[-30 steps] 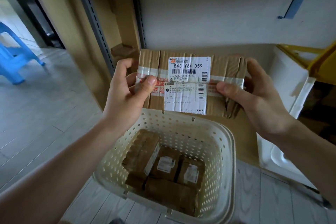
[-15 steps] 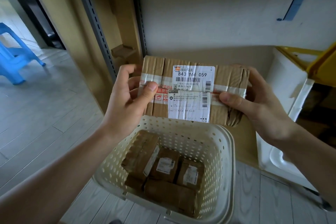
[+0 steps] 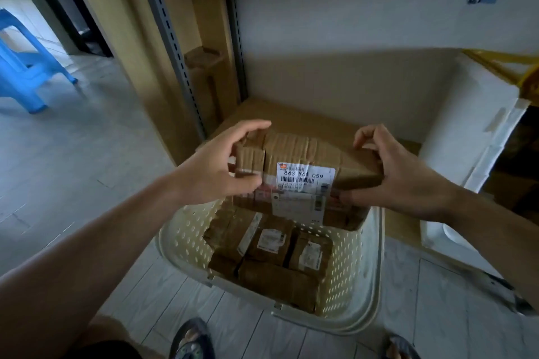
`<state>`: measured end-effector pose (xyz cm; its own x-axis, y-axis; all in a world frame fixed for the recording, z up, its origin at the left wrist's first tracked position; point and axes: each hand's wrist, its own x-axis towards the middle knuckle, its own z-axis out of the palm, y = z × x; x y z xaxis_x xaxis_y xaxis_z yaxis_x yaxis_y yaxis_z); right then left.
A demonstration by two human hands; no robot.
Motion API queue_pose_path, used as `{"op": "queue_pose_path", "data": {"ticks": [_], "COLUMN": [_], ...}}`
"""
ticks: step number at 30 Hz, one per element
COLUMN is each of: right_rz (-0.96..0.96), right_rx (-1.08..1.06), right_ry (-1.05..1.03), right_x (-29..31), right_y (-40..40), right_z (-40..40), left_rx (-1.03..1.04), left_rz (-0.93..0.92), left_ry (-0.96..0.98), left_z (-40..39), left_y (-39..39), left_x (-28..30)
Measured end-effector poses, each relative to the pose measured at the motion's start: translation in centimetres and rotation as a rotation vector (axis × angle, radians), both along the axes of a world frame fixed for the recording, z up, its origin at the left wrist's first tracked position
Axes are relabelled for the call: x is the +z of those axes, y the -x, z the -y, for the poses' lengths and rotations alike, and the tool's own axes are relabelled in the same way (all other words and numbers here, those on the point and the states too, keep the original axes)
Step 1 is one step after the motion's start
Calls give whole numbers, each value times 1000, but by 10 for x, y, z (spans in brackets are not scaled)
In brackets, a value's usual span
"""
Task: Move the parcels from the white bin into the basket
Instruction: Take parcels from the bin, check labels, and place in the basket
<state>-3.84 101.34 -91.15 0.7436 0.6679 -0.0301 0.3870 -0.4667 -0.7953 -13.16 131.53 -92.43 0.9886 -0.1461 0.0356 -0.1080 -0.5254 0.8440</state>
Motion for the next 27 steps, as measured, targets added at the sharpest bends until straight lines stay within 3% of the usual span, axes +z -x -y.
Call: {"op": "queue_pose_path", "data": {"ticks": [2,5,15,21,27], "right_rz": [-16,-55,-84,22,153], "right_rx": [44,98,286,382,503], "right_ry": [90,158,554,802,1020], "right_x": [-10,-24,-74,-111,-141], "right_y": [0,-2,7,26,37], "right_z": [-4,-9,-36,-53,-69], "left_rx": [-35,-29,-162,-294,-389], "left_rz": [-100,-105,-444,-442,-430], "left_ry": [-155,-377,-402,-756,-903], "left_z": [-5,-9,-7,4,9], "left_y": [-1,-4,-14,-13,-19], "left_x": [-8,-19,-77,-121,-139]}}
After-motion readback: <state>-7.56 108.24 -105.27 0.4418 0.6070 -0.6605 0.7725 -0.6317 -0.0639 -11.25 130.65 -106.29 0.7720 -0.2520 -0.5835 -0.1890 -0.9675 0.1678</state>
